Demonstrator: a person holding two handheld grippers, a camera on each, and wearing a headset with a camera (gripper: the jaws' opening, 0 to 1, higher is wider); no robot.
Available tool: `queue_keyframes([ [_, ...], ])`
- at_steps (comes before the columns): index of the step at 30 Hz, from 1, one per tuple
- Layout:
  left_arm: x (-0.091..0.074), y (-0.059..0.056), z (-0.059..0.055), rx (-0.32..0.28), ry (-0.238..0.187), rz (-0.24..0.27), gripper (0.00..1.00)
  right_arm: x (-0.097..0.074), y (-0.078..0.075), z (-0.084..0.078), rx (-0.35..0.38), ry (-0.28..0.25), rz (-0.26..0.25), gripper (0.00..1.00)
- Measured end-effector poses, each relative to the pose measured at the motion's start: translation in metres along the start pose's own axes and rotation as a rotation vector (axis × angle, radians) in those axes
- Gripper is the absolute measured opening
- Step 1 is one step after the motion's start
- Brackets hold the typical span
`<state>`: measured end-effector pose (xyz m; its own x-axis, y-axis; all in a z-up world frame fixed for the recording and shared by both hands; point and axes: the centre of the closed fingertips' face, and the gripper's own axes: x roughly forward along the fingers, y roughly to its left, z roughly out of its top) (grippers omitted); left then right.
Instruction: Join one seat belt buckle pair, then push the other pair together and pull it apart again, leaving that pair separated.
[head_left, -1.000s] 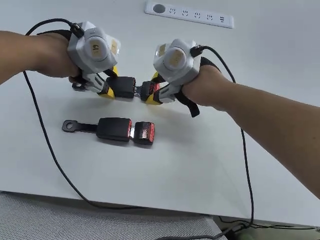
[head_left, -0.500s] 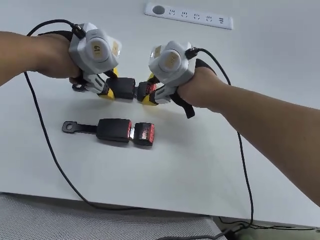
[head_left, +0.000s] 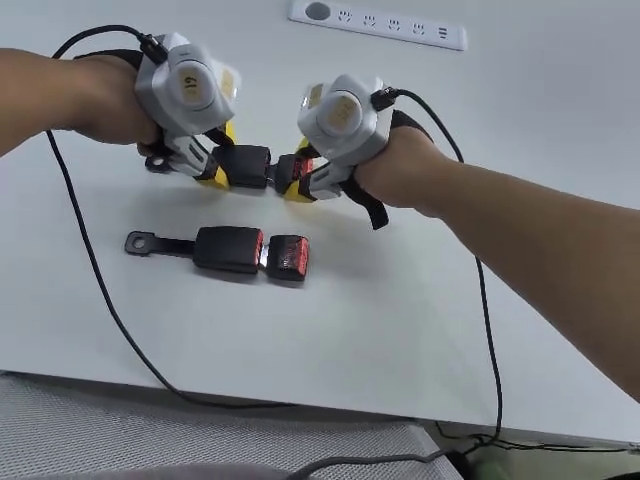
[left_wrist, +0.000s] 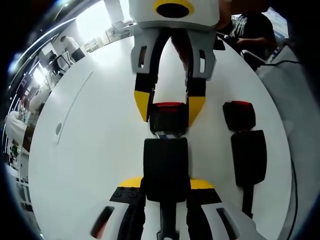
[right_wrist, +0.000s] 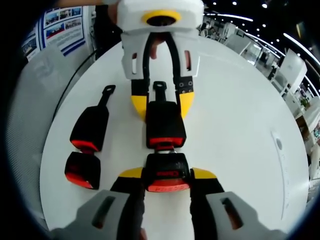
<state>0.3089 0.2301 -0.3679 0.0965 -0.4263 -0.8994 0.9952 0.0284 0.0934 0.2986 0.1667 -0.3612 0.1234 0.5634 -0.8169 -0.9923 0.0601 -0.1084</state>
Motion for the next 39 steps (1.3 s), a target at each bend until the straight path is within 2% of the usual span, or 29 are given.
queue_keyframes([
  [8,0.0,0.001,0.0,0.0,0.011,-0.003,0.31,-0.006,-0.001,-0.01,0.004,0.014,-0.002,0.34],
  [14,0.0,0.001,-0.001,-0.008,0.016,0.001,0.31,-0.009,-0.001,-0.013,-0.008,0.003,-0.017,0.35],
  [19,0.001,0.001,-0.001,-0.006,0.019,0.002,0.32,-0.017,0.0,-0.026,0.013,0.003,-0.023,0.35],
  [27,0.0,0.001,-0.002,-0.016,0.003,0.01,0.32,-0.047,-0.001,-0.072,0.057,0.026,-0.037,0.35],
  [34,-0.001,-0.001,0.0,-0.023,0.005,0.03,0.32,-0.074,0.002,-0.113,0.114,0.048,-0.037,0.36],
  [39,-0.002,-0.001,0.0,-0.025,0.006,0.034,0.32,-0.088,0.003,-0.137,0.132,0.063,-0.039,0.36],
])
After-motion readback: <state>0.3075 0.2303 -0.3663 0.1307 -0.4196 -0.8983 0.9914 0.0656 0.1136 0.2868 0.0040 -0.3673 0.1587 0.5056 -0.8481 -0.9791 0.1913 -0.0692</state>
